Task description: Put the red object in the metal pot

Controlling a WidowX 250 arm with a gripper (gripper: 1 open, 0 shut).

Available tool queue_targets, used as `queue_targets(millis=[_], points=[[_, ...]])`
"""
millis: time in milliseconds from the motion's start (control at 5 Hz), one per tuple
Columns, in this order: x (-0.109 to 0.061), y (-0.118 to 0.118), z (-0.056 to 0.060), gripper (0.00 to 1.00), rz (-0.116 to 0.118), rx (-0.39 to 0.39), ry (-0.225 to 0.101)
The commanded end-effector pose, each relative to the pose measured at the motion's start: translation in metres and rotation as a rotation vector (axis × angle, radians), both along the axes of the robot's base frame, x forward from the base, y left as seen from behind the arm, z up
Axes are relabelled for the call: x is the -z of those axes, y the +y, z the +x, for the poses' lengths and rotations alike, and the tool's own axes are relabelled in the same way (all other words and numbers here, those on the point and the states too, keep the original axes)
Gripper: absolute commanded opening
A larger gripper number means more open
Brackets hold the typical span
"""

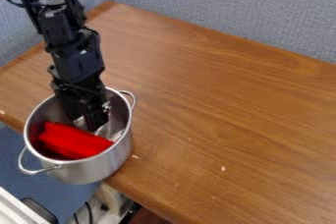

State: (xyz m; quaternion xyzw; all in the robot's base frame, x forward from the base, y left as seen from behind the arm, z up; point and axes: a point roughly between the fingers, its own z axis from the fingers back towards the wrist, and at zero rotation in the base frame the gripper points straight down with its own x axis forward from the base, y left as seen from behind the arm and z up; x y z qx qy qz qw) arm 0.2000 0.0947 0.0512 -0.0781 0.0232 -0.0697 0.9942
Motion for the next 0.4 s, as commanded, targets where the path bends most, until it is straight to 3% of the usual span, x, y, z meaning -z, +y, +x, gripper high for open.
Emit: queue_targets(millis=[0, 200], points=[[-0.0054, 0.0085, 0.0053, 1.0, 0.001, -0.032, -0.02], [-0.0038, 0.0095, 0.0053, 1.0, -0.002, -0.039, -0.014]])
